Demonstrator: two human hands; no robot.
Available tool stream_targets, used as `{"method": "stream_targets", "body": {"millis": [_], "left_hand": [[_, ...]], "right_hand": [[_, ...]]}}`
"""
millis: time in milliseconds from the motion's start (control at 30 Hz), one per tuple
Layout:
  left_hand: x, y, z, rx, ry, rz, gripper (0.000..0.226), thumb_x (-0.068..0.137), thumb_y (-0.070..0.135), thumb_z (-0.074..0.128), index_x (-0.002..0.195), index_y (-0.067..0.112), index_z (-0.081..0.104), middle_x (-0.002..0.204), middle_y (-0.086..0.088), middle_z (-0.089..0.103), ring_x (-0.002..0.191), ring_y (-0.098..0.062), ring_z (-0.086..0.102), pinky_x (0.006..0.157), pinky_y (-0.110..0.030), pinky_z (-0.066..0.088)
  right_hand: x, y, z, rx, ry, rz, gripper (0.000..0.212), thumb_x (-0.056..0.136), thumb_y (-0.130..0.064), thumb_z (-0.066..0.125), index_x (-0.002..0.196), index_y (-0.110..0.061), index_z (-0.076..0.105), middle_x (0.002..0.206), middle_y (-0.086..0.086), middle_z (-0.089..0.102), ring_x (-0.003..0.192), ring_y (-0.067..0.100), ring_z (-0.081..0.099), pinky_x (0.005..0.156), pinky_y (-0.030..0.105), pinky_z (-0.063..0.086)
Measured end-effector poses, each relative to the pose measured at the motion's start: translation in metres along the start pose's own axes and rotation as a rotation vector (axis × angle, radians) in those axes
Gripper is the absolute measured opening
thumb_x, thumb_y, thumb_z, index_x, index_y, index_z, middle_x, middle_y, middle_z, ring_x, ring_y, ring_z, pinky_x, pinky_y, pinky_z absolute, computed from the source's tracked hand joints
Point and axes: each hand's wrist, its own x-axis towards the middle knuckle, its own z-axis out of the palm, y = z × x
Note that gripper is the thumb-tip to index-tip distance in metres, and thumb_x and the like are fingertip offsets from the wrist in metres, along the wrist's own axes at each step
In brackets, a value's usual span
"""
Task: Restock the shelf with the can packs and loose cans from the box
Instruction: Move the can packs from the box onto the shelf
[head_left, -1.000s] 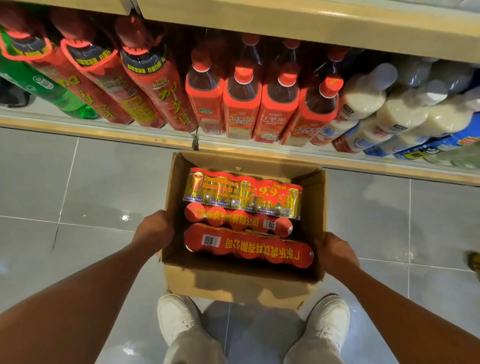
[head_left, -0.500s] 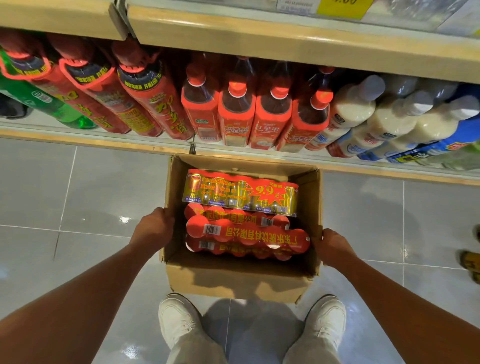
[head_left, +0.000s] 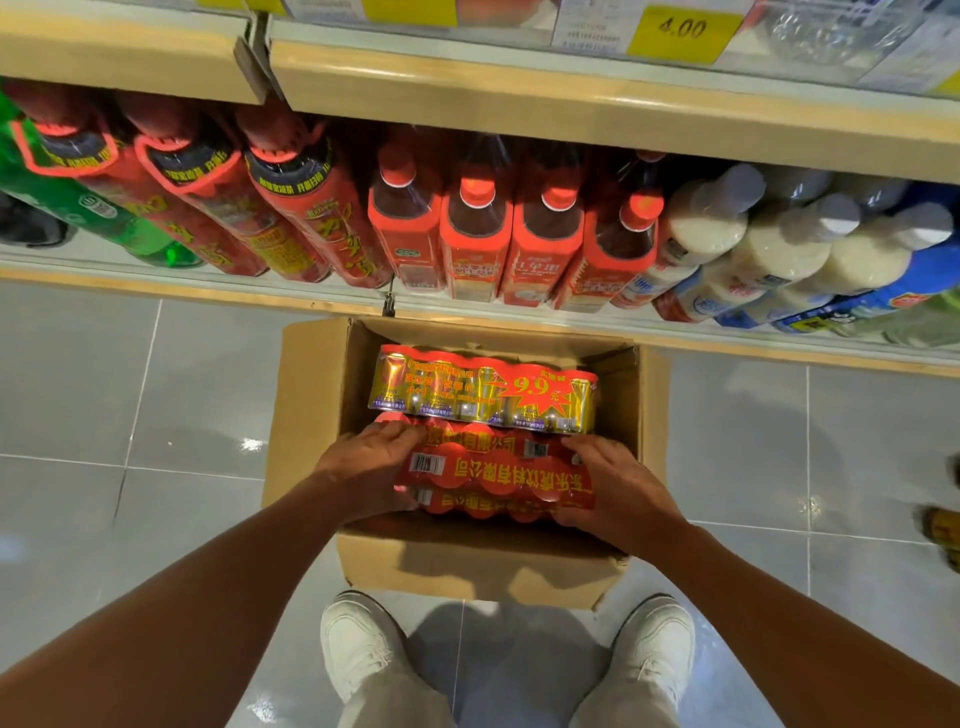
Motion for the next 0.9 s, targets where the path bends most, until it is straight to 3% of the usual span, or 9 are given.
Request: {"method": "stream_targets", "body": {"millis": [67, 167, 300, 533, 900], "left_hand": [[0.008, 0.0, 0.005, 0.056, -0.054, -0.012, 0.105, 0.077, 0.064, 0.067, 0.155, 0.028, 0.006, 0.16, -0.001, 0.023, 0.142, -0.026, 0.034, 0.109, -0.043, 0.041], [0.018, 0.002, 0.011, 0.069, -0.069, -0.018, 0.103, 0.078, 0.057, 0.071, 0.155, 0.022, 0.012, 0.153, -0.006, 0.034, 0.133, -0.028, 0.045, 0.106, -0.04, 0.045], [0.024, 0.006, 0.013, 0.052, -0.054, -0.007, 0.095, 0.087, 0.05, 0.065, 0.156, 0.02, 0.009, 0.148, -0.009, 0.04, 0.126, -0.028, 0.051, 0.103, -0.037, 0.046], [0.015, 0.012, 0.009, -0.115, -0.01, -0.06, 0.074, 0.092, 0.04, 0.064, 0.153, 0.024, 0.023, 0.143, -0.004, 0.048, 0.127, -0.023, 0.049, 0.103, -0.03, 0.041], [-0.033, 0.023, -0.03, -0.107, 0.043, -0.101, 0.071, 0.081, 0.04, 0.073, 0.141, 0.028, 0.038, 0.128, -0.003, 0.058, 0.111, -0.023, 0.058, 0.095, -0.035, 0.05]], "right_hand": [[0.011, 0.001, 0.008, -0.068, -0.045, 0.025, 0.094, 0.074, -0.059, 0.075, 0.149, -0.032, 0.025, 0.151, -0.006, 0.038, 0.136, 0.016, 0.04, 0.105, 0.038, 0.047], [0.022, 0.005, 0.02, -0.161, -0.12, 0.063, 0.093, 0.074, -0.059, 0.074, 0.148, -0.035, 0.023, 0.147, -0.006, 0.043, 0.131, 0.019, 0.044, 0.099, 0.04, 0.05], [0.03, 0.008, 0.028, -0.251, -0.149, 0.102, 0.086, 0.073, -0.059, 0.075, 0.141, -0.034, 0.029, 0.139, -0.004, 0.049, 0.125, 0.022, 0.049, 0.095, 0.039, 0.053], [0.026, 0.006, 0.026, -0.23, -0.157, 0.146, 0.069, 0.077, -0.049, 0.076, 0.132, -0.03, 0.041, 0.13, -0.004, 0.055, 0.12, 0.02, 0.052, 0.091, 0.037, 0.052], [-0.01, -0.019, -0.034, -0.256, -0.119, 0.091, 0.059, 0.082, -0.039, 0.072, 0.132, -0.028, 0.043, 0.125, -0.001, 0.058, 0.114, 0.022, 0.056, 0.09, 0.038, 0.055]]}}
